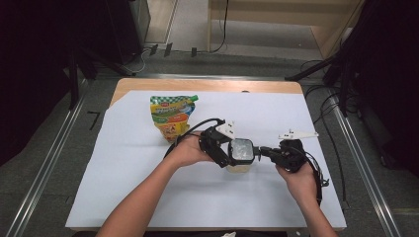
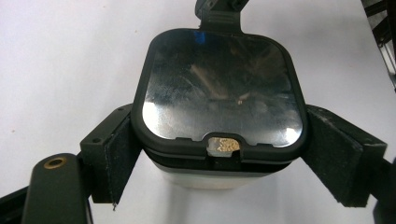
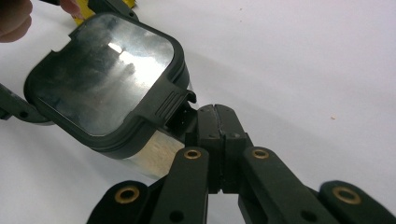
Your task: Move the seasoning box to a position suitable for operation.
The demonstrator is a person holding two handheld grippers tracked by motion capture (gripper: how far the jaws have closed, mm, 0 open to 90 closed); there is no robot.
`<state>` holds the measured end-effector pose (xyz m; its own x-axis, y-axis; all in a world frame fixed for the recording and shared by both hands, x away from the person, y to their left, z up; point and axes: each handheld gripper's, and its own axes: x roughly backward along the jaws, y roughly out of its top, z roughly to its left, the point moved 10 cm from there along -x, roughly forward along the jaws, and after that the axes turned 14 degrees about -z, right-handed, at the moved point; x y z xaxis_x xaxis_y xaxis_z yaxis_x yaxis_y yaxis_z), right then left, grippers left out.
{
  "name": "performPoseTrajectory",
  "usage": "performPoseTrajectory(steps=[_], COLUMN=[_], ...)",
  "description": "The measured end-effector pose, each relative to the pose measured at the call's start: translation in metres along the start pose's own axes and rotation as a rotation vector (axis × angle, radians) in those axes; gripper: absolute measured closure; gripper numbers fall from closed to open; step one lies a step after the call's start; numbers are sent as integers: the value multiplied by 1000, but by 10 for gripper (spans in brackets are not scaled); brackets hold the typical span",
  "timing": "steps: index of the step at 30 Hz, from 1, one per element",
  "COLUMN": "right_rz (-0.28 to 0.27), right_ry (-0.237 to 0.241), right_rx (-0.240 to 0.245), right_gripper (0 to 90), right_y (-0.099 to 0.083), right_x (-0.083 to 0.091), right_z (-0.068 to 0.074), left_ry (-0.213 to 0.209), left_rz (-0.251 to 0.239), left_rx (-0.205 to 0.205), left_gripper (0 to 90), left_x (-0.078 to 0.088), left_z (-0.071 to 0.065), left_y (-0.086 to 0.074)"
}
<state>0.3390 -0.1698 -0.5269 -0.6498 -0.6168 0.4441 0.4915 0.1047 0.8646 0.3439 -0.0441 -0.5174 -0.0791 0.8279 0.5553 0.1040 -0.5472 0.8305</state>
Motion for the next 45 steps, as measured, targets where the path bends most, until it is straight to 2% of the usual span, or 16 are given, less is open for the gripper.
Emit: performPoseTrajectory(steps=[11, 13, 14, 15, 16, 17, 19, 21, 25, 31, 38, 45], right_rz=[-3, -4, -5, -4, -3, -4, -5, -1, 5, 5, -3, -10], right_ry=[3, 4, 4, 5, 7, 17, 18, 14, 19, 24, 18, 15], right_rx=[0, 0, -1, -1, -4, -10, -8, 6, 3, 0, 5, 4], right_gripper=[900, 900, 900, 900, 900, 900, 900, 900, 900, 900, 900, 900], right_y=[0, 0, 0, 0, 0, 0, 1, 0, -1, -1, -1, -2], right_x=[0, 0, 0, 0, 0, 0, 0, -1, -1, 0, 1, 2], right_z=[0, 0, 0, 0, 1, 2, 3, 4, 4, 5, 6, 8], left_ry=[10, 12, 4, -60, -41, -27, -34, -39, -52, -70, -116, -138], left_rz=[6, -3, -18, -61, -79, -83, -82, -69, -54, -41, -27, -24], left_rx=[-15, -18, -6, 39, 36, 27, 26, 6, -10, -10, -2, 12], left_gripper=[181, 181, 188, 349, 425, 414, 421, 438, 528, 638, 778, 799], left_x=[3, 4, 4, 8, 10, 11, 12, 12, 9, 6, -1, -11], left_z=[0, 0, -1, -6, -5, -5, -6, -9, -19, -24, -32, -34], left_y=[8, 10, 13, 21, 25, 27, 29, 31, 36, 43, 48, 54])
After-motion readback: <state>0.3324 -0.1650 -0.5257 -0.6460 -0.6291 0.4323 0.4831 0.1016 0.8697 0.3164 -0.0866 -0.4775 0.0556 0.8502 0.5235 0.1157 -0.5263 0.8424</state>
